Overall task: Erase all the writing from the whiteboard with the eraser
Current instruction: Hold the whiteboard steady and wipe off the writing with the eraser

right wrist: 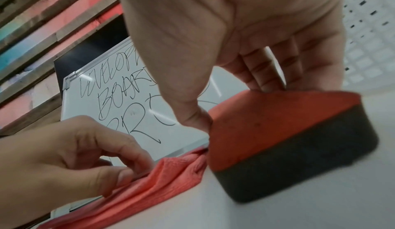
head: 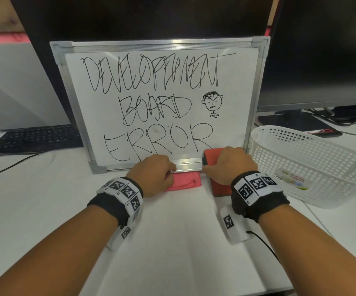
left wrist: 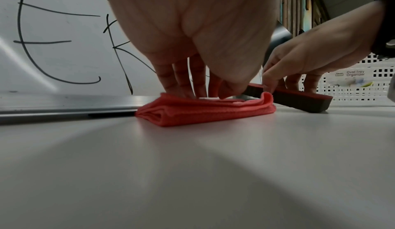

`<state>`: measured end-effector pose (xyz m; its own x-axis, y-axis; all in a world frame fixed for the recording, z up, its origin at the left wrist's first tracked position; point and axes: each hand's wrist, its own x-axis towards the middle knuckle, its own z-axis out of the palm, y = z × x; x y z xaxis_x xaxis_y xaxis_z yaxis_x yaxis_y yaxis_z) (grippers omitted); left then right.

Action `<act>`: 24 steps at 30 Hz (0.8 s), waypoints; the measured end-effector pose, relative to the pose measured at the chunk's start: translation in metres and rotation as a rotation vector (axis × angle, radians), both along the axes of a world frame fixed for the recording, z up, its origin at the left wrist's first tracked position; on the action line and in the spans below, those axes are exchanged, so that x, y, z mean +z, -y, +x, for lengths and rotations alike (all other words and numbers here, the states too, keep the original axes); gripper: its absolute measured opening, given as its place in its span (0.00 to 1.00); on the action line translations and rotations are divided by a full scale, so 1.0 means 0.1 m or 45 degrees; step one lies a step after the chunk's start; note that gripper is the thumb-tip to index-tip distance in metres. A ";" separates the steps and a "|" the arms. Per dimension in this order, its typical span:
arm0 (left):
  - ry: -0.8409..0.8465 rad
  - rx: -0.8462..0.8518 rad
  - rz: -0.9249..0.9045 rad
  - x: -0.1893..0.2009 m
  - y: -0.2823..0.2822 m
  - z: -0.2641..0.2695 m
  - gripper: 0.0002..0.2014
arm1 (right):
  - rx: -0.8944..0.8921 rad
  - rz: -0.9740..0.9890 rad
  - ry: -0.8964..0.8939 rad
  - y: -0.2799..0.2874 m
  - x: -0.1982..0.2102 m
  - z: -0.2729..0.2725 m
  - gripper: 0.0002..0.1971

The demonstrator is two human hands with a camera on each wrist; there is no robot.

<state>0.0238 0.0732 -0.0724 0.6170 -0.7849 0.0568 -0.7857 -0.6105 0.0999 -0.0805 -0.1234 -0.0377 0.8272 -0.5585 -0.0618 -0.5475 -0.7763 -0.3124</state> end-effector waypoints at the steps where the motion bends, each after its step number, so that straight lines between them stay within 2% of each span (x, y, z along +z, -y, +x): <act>1: -0.005 0.002 -0.002 0.00 0.00 0.00 0.09 | -0.005 0.000 0.021 0.00 0.01 -0.01 0.28; 6: -0.035 0.010 -0.007 0.00 0.00 0.00 0.09 | -0.041 0.030 0.150 -0.01 -0.04 -0.03 0.32; 13: -0.046 0.027 0.029 0.01 0.01 0.00 0.11 | -0.023 -0.019 0.099 0.04 -0.02 -0.01 0.32; 19: -0.066 0.025 0.025 0.01 0.01 0.01 0.13 | 0.039 -0.371 0.082 0.10 0.00 -0.06 0.34; 24: -0.070 0.024 0.023 0.02 0.01 0.00 0.11 | 0.043 -0.505 0.048 0.10 -0.04 -0.05 0.32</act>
